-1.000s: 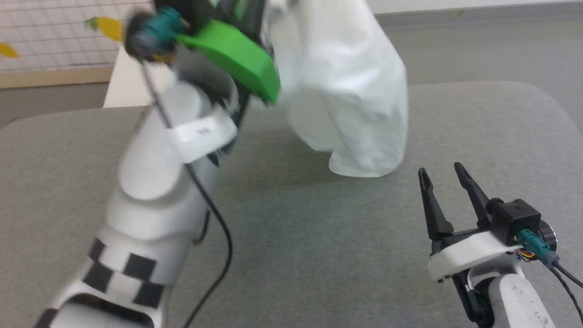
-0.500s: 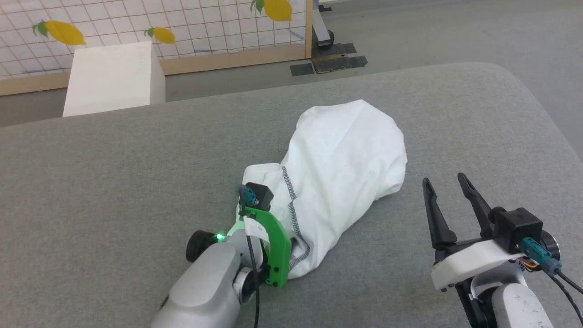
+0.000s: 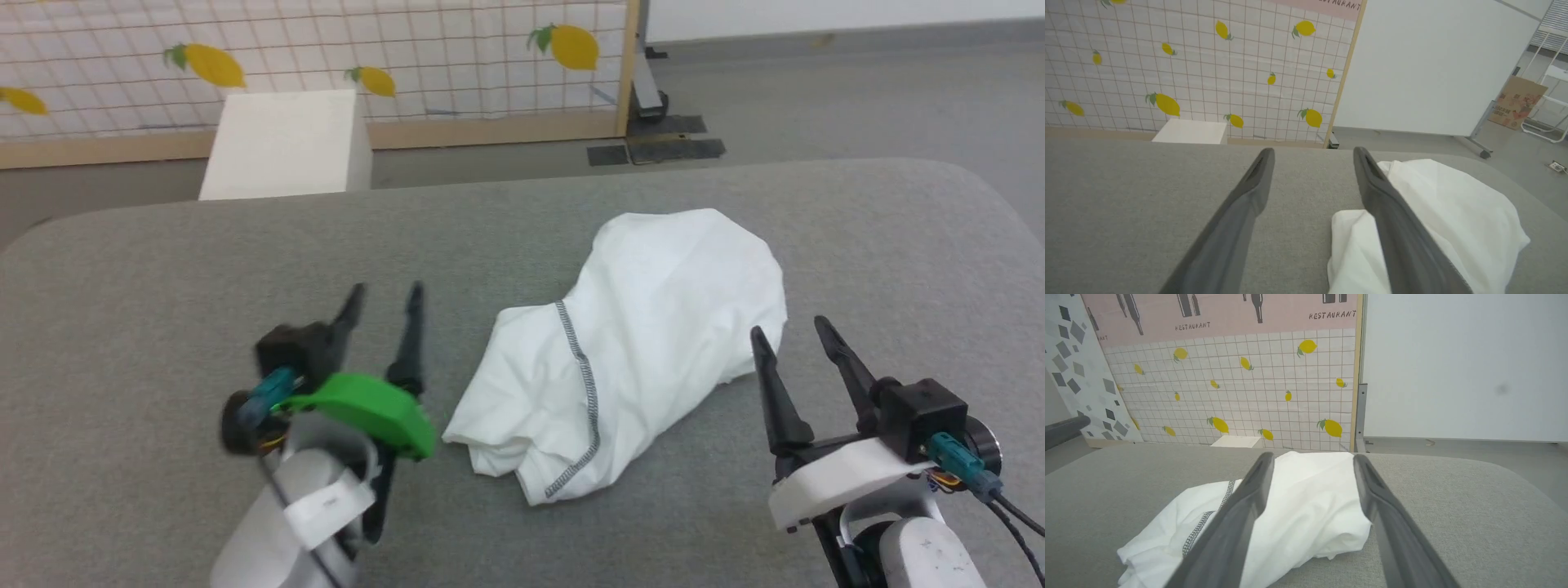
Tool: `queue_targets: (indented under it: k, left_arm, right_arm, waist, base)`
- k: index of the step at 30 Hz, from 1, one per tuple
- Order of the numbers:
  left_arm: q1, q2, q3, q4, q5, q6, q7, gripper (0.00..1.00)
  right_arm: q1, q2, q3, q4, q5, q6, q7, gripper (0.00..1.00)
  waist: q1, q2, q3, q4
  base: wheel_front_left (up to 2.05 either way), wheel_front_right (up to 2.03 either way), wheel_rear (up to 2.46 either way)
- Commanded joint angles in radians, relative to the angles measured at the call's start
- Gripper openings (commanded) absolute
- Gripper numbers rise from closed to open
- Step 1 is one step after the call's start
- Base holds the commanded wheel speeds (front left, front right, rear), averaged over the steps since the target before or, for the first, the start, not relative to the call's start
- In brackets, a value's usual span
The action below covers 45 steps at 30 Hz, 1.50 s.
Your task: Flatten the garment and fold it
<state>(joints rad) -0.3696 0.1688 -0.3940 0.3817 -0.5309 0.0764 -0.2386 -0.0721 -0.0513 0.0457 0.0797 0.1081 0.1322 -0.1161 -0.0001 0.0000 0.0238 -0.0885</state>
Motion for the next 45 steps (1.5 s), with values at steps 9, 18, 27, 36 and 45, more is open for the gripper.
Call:
queue_targets:
  k: [9, 18, 27, 36, 45]
  left_arm:
    - [0.209, 0.024, 0.155, -0.229, 0.085, 0.045, -0.023, 1.00]
    - [0.281, -0.057, 0.248, -0.285, 0.123, 0.015, -0.023, 1.00]
    - [0.250, -0.102, 0.294, -0.275, 0.156, -0.032, -0.023, 1.00]
    - [0.260, -0.115, 0.316, -0.240, 0.177, -0.054, -0.023, 1.00]
    - [0.282, -0.117, 0.329, -0.223, 0.199, -0.073, -0.023, 1.00]
  right_arm:
    - [-0.054, 0.000, 0.188, -0.065, -0.050, -0.002, 0.117, 1.00]
    - [-0.149, -0.087, 0.416, 0.013, -0.065, -0.002, 0.530, 1.00]
    - [-0.238, -0.118, 0.496, 0.068, -0.062, -0.002, 0.701, 0.08]
    - [-0.248, -0.063, 0.373, 0.026, -0.046, -0.002, 0.616, 0.00]
    - [-0.134, -0.001, -0.144, -0.149, -0.042, -0.002, 0.473, 0.00]
  waist:
    - [0.0001, 0.0000, 0.041, 0.104]
    - [0.0001, 0.0000, 0.104, 0.181]
    - [0.0001, 0.0000, 0.145, 0.225]
    - [0.0001, 0.0000, 0.111, 0.204]
    - [0.0001, 0.0000, 0.047, 0.156]
  base:
    - [0.00, 0.00, 0.00]
    - [0.00, 0.00, 0.00]
    - [0.00, 0.00, 0.00]
    - [0.00, 0.00, 0.00]
    - [0.00, 0.00, 0.00]
